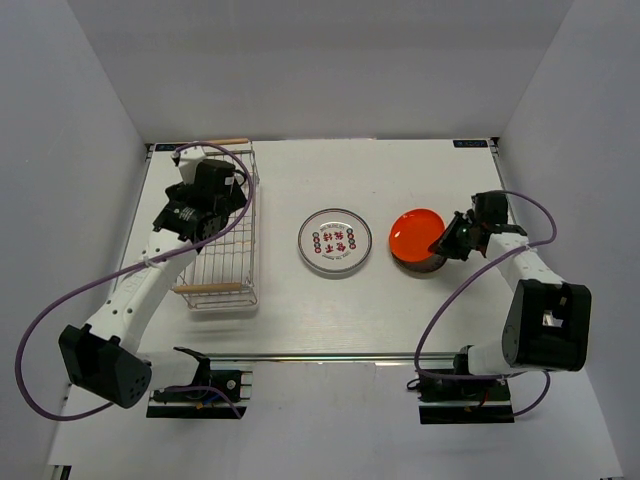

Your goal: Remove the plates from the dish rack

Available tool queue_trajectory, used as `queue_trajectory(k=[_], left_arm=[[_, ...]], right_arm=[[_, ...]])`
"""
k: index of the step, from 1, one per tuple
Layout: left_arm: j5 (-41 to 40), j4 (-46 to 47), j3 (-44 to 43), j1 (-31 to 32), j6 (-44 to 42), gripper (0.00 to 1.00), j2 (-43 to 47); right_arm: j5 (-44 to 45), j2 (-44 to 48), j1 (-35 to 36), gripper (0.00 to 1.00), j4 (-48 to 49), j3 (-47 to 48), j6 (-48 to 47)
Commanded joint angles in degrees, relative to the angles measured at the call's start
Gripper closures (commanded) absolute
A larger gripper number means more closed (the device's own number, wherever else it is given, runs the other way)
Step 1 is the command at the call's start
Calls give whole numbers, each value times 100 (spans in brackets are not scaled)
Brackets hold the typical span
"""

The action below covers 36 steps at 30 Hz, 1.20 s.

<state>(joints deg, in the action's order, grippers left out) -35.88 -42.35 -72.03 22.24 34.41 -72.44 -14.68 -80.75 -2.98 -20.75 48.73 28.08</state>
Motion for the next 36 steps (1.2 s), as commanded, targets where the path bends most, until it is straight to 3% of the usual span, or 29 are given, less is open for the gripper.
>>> queue_trajectory(k=[1, 4, 9, 12, 19, 22, 26, 30, 36], left_arm=[[-130, -186, -92, -9, 118, 2, 2], [-86, -239, -136, -9, 118, 2, 11], [-95, -265, -179, -9, 118, 2, 55], [-165, -353, -267, -9, 118, 2, 55], [-288, -388, -373, -9, 101, 2, 20], [-420, -450, -496, -9, 136, 2, -111], [-411, -660, -663, -9, 180, 2, -322], [-910, -784, -690, -62, 285, 2, -428], [-1316, -468, -891, -307, -284, 2, -823]], right_arm=[[-246, -169, -228, 100, 203, -57, -48], [-527, -266, -316, 99, 291, -92, -39], [-545, -222, -431, 86, 274, -188, -48], [-475, -73, -475, 73, 265, -276, -48], [-343, 77, -528, 24, 63, -224, -135], [-159, 86, -519, 11, -34, -180, -162], [437, 296, -510, 11, -367, -145, -276], [1308, 700, -519, 11, -509, -171, -232], [1231, 903, -519, 11, -412, -74, -250]])
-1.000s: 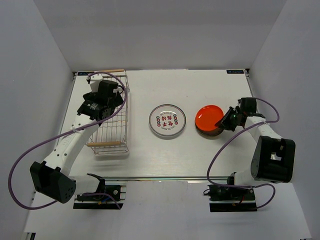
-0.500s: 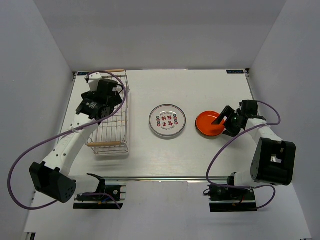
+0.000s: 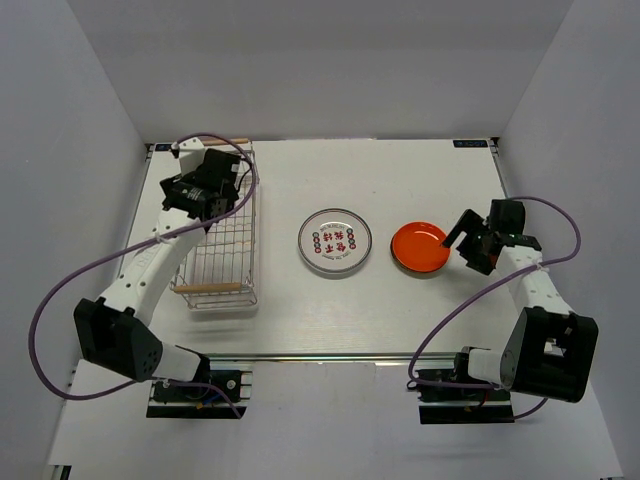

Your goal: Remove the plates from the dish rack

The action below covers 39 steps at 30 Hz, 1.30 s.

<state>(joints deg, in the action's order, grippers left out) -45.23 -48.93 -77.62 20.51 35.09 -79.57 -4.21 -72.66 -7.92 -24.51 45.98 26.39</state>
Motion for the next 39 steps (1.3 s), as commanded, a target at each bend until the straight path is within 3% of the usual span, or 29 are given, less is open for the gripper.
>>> queue_trajectory(k=[1, 6, 9, 12, 17, 22, 31, 35, 39], left_arm=[[-346, 391, -358, -135, -476, 2, -155], [-162, 1900, 44, -521, -1791, 2, -339], [-47, 1905, -199, -662, -2093, 3, -664], [-3, 2254, -210, -811, -2356, 19, -875], [191, 2151, -490, -926, -2463, 32, -1306], [67, 2089, -605, -1041, -2455, 53, -1526], [6, 1949, -604, -1041, -2437, 76, -1491], [-126, 1825, -631, -1041, -2507, 98, -1404], [-232, 1711, -745, -1041, -2586, 100, -1255]], right_arm=[[166, 86, -25, 11, -36, 210, -99], [192, 103, -16, 11, -54, 175, -134], [394, 156, -16, 11, -176, 236, -126], [579, 217, -16, 11, -177, 254, -108], [666, 314, -16, 11, -247, 254, -117], [711, 402, -16, 11, -300, 245, -125], [649, 437, -16, 11, -440, 395, -134], [605, 569, -7, 11, -405, 316, -125], [579, 745, -8, 11, -353, 307, -117]])
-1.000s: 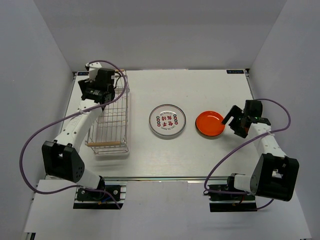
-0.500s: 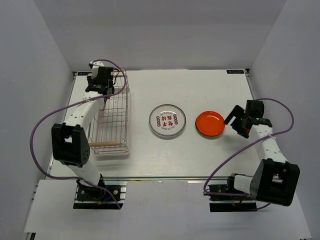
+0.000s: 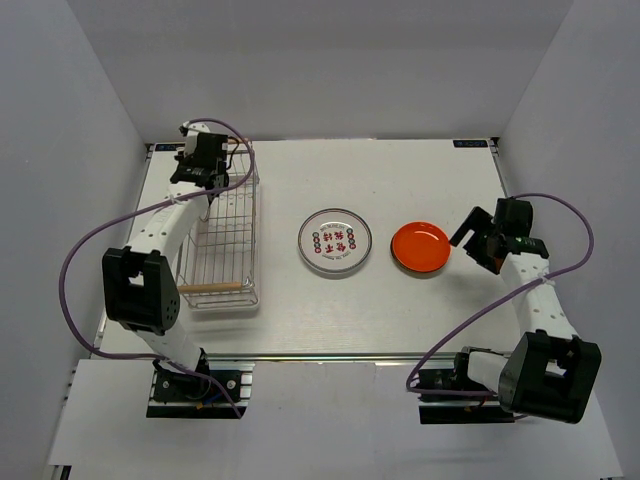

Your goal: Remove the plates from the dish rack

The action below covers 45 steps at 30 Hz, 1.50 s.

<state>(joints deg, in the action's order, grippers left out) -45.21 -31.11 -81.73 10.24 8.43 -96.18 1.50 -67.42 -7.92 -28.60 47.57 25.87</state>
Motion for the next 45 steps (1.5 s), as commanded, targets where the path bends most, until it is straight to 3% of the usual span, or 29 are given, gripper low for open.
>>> queue_trajectory(k=[1, 7, 16, 19, 20, 23, 24, 26, 27, 32, 33, 36, 45], left_arm=[[-234, -79, -334, 39, 45, 100, 442], [29, -88, -422, 101, -148, 100, 969], [1225, 52, -458, 101, -175, 100, 2120], [2197, 297, -300, 101, -61, 100, 2523], [3062, 403, -212, 101, -52, 100, 2656], [4402, 939, 270, 101, 150, 100, 3051], [5416, 1071, 385, 101, 238, 100, 3105], [6362, 1423, 692, 101, 466, 100, 3149], [7394, 1511, 781, 101, 528, 100, 3123], [9370, 2889, 1554, 153, 1538, 100, 2860], [9581, 3344, 1781, 154, 1870, 100, 2755], [9926, 3253, 1810, 215, 1900, 100, 2518], [9488, 2851, 2153, 610, 1724, 100, 2192]], right_arm=[[0, 246, -7, 11, 56, 147, -64], [-88, 282, -16, 11, 4, 226, -64], [-518, 431, -7, 11, 21, 367, -179], [-1044, 484, -7, 11, 196, 384, -284], [-1333, 493, -7, 11, 406, 384, -406], [-2853, 554, -16, 11, 889, 280, -565], [-3640, 572, 1, 11, 1291, 227, -574], [-4286, 572, 19, 11, 1663, 147, -556], [-4750, 563, 54, 11, 1839, 173, -635], [-4905, 694, 396, 11, 2156, 183, -821], [-4948, 695, 432, 11, 2270, 165, -777], [-5028, 660, 695, 11, 2543, 165, -636], [-4949, 63, 1740, 11, 2790, 516, -425]])
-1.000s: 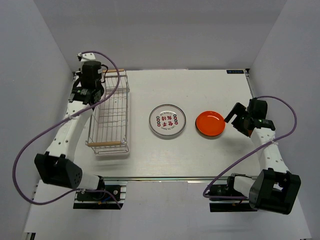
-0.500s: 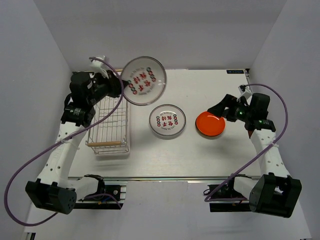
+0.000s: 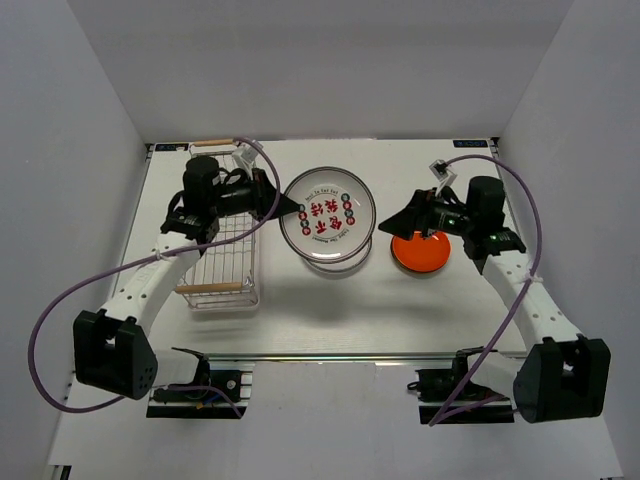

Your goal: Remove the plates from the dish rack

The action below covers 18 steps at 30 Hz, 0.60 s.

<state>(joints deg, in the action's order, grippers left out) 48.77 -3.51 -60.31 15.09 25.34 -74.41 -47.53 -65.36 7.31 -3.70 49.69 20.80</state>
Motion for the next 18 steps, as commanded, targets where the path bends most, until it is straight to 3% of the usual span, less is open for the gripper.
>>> queue_trajectory(k=[1, 10, 15, 18], left_arm=[[54, -17, -33, 178, -20, 100, -107], [-483, -344, 81, 363, -56, 100, -486], [-1316, -1028, -51, 363, -381, 100, -303], [-1598, -1354, -16, 363, -478, 100, -153]], right_arm=[[-3, -256, 262, 11, 300, 356, 91], [349, -468, 754, 18, 388, 427, 241], [1490, -407, 702, 15, -428, 594, 135], [1711, -354, 719, 14, -447, 568, 162]])
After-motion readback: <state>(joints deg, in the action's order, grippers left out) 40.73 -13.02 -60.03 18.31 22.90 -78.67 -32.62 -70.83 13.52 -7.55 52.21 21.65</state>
